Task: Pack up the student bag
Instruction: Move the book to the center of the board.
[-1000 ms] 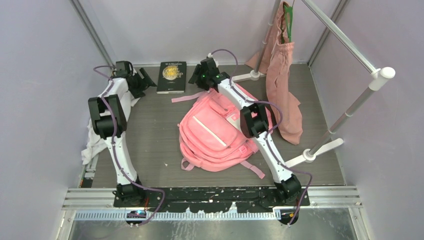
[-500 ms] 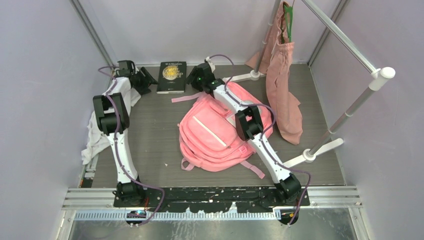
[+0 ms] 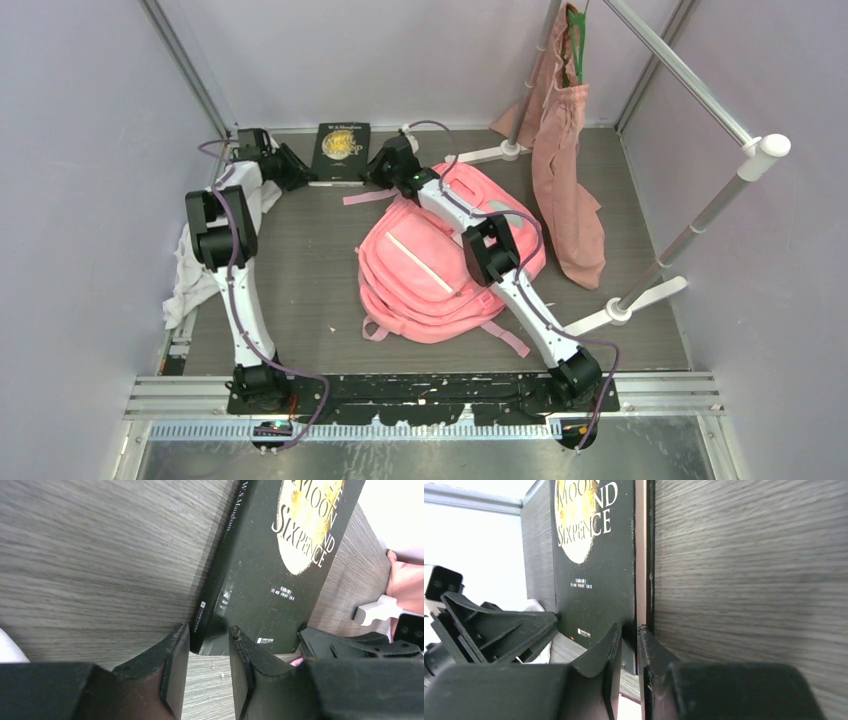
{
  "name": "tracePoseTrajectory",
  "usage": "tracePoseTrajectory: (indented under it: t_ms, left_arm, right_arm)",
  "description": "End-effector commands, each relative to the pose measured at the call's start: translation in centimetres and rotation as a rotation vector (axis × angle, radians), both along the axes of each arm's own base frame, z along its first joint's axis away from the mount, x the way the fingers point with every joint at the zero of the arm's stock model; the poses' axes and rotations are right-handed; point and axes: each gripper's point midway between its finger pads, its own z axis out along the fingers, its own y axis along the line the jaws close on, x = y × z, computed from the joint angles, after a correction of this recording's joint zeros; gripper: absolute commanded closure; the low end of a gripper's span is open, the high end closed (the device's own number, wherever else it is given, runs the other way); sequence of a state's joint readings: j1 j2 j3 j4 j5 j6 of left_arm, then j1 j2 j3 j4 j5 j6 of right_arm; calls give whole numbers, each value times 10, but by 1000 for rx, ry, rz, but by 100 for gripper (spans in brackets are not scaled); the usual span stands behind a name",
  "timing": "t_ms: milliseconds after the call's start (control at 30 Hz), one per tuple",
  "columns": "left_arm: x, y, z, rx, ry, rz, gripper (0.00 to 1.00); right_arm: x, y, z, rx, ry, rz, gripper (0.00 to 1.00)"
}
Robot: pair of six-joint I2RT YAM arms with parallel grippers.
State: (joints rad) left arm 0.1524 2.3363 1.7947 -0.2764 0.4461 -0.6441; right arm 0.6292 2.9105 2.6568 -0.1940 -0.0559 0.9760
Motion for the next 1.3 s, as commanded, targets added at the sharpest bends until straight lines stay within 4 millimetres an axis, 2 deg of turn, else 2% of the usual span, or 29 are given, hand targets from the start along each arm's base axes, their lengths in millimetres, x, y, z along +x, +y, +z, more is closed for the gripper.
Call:
tracePoseTrajectory:
  t_ms: [0,167,300,467,567,600,733,867,967,1100,1167,1267]
  left_arm:
    - [-5,-32,41,-57,-86,-95,69]
    - [-17,-36,37,-76,-68,-96,74]
    - [-30,-38,37,-84,-60,-88,76]
    - [-51,-41,45,-85,-53,-84,76]
    - [-70,-41,57,-71,-53,-78,76]
    - [-77,-40,61,-58,-54,-78,76]
    - [-109,-31,77,27,-25,-74,76]
    - [-141,-24,88,89,-17,-43,75]
    - [-165,-25,92,100,-9,-31,75]
    - [-199,-23,102,130,16,-25,74]
    - [-220,-21,112,160,29,-18,73]
    - [-244,-10,140,237,-19,33,70]
  right_arm:
    - [-4,11,37,116,3,37,84]
    - [-10,7,44,88,-10,61,91]
    - [-22,8,48,85,13,111,98]
    - [-55,19,58,100,56,212,99]
    - [-80,23,68,97,57,261,99]
    - [-88,25,77,109,46,274,99]
    - [-131,36,109,126,17,353,99]
    - [-190,60,134,134,-5,472,99]
    - [-233,77,139,133,6,548,99]
    - [-281,87,145,146,6,586,99]
    - [-301,88,146,156,15,578,99]
    - [-332,90,142,159,33,589,99]
